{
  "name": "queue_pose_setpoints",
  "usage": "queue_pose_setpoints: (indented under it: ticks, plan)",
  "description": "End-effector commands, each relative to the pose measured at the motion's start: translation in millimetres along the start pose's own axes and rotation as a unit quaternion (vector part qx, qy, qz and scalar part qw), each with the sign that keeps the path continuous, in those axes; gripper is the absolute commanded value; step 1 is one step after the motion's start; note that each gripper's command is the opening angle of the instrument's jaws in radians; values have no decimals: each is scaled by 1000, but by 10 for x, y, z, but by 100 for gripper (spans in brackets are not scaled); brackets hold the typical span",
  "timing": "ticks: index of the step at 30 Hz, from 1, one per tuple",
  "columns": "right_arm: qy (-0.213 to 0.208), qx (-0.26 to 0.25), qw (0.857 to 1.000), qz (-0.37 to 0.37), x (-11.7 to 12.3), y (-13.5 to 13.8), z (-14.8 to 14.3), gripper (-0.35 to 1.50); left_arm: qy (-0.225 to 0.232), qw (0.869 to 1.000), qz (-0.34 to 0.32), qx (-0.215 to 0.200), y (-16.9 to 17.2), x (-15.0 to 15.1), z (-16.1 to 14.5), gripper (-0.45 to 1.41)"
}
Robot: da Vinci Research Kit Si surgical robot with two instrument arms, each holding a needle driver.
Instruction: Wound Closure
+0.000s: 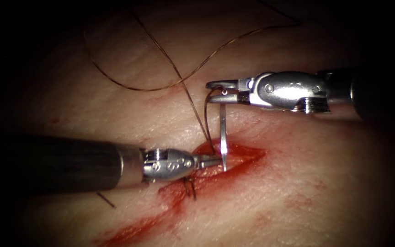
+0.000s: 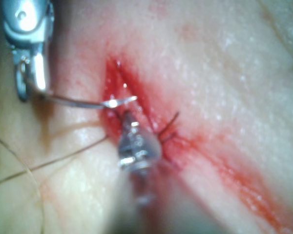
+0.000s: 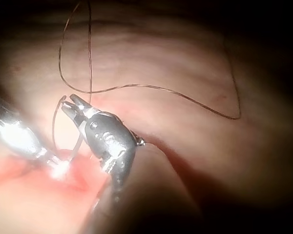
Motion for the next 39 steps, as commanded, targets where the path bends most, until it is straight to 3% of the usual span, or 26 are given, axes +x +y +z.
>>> queue_pose_setpoints:
  ticks: [1,9,20,29,39]
  plan:
    - [3,1,1000,-13,-7,-1,7,-35,0,1000,0,0,2,-3,9,-37]
    - [12,-6,997,-75,-3,-12,10,-35,1,1000,2,-1,-1,-8,14,-37]
    - [4,8,992,-126,-13,-55,18,-35,1,1000,3,-2,-2,-9,13,-37]
    - [-4,19,989,-150,-15,-60,17,-35,1,1000,2,-2,0,-8,14,-37]
    - [-18,74,988,-137,-17,-61,18,-35,0,1000,5,-3,1,-7,14,-37]
